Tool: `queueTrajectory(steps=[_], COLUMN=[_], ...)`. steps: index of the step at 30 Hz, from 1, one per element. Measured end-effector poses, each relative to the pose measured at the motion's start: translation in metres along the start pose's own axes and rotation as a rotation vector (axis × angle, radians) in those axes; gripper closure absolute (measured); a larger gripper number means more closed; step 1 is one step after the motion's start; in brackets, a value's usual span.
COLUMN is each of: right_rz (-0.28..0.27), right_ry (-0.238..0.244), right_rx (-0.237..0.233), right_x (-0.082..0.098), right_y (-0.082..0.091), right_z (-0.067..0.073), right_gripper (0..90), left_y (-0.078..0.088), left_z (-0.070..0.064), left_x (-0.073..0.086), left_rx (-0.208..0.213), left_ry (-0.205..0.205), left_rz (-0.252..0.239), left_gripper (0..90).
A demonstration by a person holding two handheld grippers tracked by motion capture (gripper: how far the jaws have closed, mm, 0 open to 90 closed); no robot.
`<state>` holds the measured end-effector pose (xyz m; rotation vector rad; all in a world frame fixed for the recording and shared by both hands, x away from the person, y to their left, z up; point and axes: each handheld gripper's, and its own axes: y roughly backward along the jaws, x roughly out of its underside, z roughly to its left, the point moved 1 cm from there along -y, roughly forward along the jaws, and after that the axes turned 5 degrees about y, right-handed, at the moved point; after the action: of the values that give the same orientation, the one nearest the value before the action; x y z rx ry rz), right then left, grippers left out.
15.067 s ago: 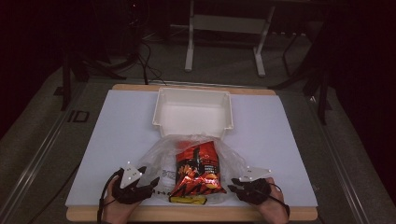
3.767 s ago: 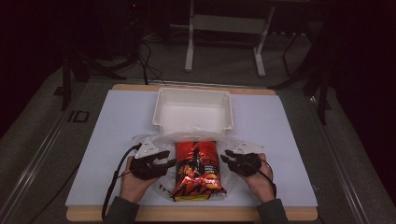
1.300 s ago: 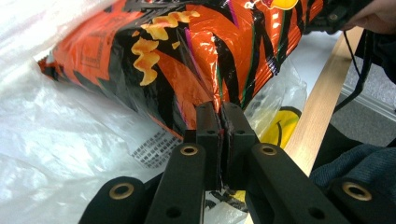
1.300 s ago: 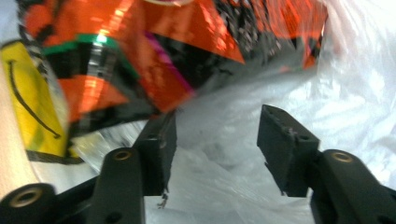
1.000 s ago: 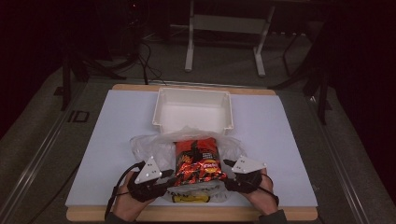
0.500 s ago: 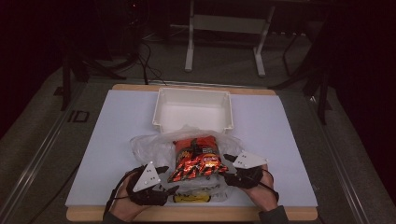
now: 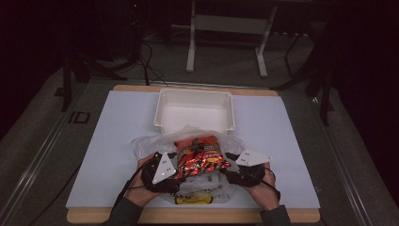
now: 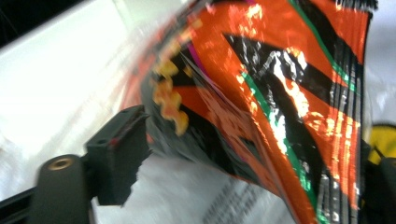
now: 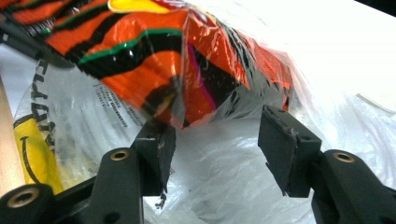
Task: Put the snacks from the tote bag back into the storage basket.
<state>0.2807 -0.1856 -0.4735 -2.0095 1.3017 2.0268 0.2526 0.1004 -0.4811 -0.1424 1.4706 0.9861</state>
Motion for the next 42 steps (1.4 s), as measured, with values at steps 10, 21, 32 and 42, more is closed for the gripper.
queueTrajectory(steps=[10,21,32,42], right_rz=[0.031,0.079,0.103,0.122], right_ry=[-0.023,-0.046,-0.07,-0.062], right_rx=[-0.006,-0.016,-0.011,-0.016], right_x=[0.009,0.025,0.04,0.044], right_y=[-0.004,-0.013,-0.019,-0.026], right_z=[-0.004,-0.003,-0.001,0.003], right_gripper=[46.3,46.2,46.1,45.8], left_y=[0.009,0.011,0.013,0.021], left_z=[0.01,0.03,0.04,0.039], left_x=[-0.024,-0.042,-0.05,-0.058], left_rx=[-0.017,0.026,0.119,0.203], left_ry=[-0.055,0.03,0.121,0.179], left_rz=[-0.103,-0.119,-0.13,-0.162], left_gripper=[57.1,77.3,85.0,86.8])
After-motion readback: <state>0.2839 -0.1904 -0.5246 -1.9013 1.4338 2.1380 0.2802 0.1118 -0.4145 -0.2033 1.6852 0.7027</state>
